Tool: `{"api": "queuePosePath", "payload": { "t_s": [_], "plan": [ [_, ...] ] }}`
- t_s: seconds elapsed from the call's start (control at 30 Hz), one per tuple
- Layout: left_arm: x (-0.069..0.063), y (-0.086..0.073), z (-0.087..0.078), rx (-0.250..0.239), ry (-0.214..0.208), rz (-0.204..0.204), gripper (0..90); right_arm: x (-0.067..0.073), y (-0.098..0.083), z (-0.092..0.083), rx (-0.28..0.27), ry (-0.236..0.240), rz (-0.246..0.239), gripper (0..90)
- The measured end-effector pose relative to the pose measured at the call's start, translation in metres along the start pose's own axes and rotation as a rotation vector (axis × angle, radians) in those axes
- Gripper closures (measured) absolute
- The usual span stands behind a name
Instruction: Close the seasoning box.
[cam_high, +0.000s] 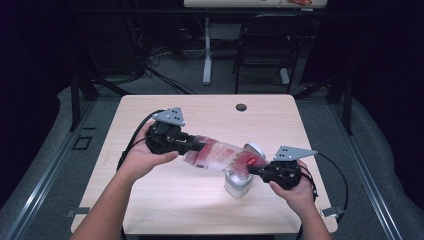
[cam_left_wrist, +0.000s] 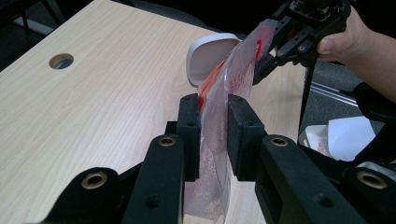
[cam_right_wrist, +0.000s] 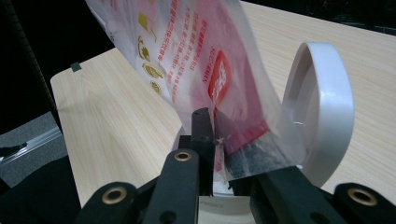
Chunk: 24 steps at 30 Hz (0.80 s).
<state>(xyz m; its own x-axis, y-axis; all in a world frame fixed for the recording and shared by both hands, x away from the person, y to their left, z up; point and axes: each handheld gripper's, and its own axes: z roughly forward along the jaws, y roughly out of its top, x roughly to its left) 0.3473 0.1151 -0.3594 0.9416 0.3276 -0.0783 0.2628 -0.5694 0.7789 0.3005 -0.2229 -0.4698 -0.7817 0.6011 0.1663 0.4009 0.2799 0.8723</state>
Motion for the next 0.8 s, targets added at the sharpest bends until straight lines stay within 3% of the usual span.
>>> {"api": "queuePosePath", "payload": {
  "t_s": [0.8],
  "plan": [
    [0.005, -0.017, -0.002, -0.013, -0.006, -0.039, 76.4, -0.002, -0.002, 0.002, 0.004, 0.016, 0.012, 82.8]
  ]
}}
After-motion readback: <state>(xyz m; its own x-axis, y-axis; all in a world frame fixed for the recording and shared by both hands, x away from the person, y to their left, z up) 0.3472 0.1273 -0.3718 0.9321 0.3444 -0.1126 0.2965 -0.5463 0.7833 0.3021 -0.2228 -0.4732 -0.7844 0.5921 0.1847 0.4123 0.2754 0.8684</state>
